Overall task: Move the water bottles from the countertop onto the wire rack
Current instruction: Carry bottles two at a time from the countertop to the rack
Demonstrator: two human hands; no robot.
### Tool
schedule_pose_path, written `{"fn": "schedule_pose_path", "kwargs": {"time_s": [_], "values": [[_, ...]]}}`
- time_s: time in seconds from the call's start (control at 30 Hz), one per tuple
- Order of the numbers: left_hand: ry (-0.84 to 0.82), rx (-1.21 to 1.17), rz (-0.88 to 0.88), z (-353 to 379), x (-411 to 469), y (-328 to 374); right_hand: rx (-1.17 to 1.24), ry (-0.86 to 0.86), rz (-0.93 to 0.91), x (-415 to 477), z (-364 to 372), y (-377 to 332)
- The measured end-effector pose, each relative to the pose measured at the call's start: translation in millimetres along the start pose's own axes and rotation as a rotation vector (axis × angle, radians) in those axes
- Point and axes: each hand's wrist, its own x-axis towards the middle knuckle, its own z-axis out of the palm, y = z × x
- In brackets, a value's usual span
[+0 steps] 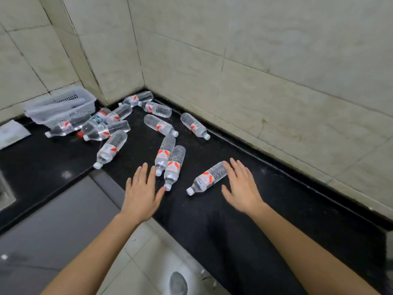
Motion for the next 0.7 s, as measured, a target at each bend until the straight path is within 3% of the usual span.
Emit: {"fn": "schedule_pose_path", "kwargs": {"time_s": [0.33,0.47,0.57,0.7], "values": [[-0.359,0.188,0.262,86.3,128.5,-35.9,-0.019,-0.275,0.134,104.5,99.8,1.7],[-0.462,0.253,0.356,103.4,155.1,-34.5,-0.216,-0.438,0.014,122.9,119.4,-14.7],[-0.495,0.485,0.57,113.2,164.1,-41.0,-0.376,-0.527,-0.087,132.0,130.5,-21.4],[-0.406,0.748,0.922,124.9,198.7,-52.1,-0.396,-0.55,-0.03,143.6,130.1,-21.7]]}}
